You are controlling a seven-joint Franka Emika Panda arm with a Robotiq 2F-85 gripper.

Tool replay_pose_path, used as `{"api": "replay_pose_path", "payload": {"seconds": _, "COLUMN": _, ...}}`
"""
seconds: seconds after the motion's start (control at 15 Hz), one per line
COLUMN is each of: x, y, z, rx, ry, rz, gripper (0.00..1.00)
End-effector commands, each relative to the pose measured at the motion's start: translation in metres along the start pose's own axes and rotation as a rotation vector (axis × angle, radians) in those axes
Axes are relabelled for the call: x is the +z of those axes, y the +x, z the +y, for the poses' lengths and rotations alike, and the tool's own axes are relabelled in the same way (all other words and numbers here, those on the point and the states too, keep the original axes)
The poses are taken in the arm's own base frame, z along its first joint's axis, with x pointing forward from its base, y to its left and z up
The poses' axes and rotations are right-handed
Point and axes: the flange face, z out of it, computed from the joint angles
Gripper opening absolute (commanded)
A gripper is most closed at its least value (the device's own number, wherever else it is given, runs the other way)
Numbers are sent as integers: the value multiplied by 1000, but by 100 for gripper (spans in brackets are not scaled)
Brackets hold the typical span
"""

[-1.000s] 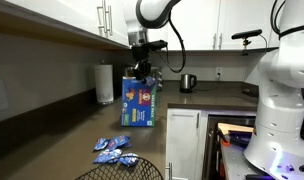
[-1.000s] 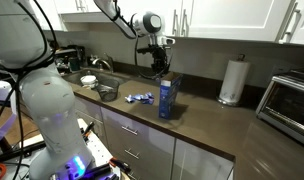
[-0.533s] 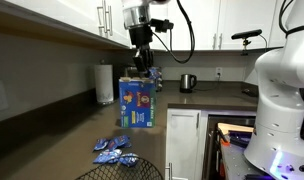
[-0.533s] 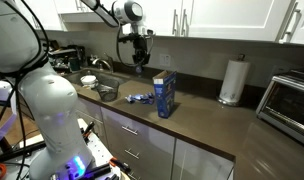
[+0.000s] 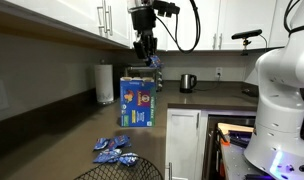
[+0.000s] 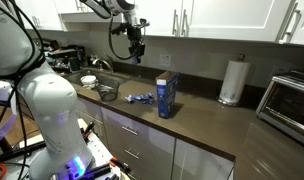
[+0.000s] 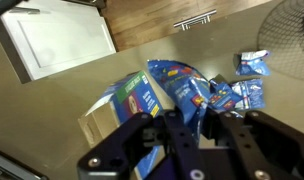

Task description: Put a blue packet in the box

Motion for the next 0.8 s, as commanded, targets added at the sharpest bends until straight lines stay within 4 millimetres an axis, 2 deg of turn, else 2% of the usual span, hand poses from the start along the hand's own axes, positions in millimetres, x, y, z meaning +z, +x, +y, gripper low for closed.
{"api": "replay_pose_path", "payload": {"seconds": 0.0, "x": -2, "y": 35, "z": 18, "rx": 39, "ry": 4, "rz": -13, "gripper": 4}}
{"api": "replay_pose_path", "payload": {"seconds": 0.33, "x": 2, "y": 57, "z": 27, "rx": 72, "ry": 11, "rz": -20, "gripper": 4}}
{"api": "replay_pose_path", "payload": {"seconds": 0.73, "x": 6, "y": 59, "z": 23, "rx": 71, "ry": 18, "rz": -30, "gripper": 4}}
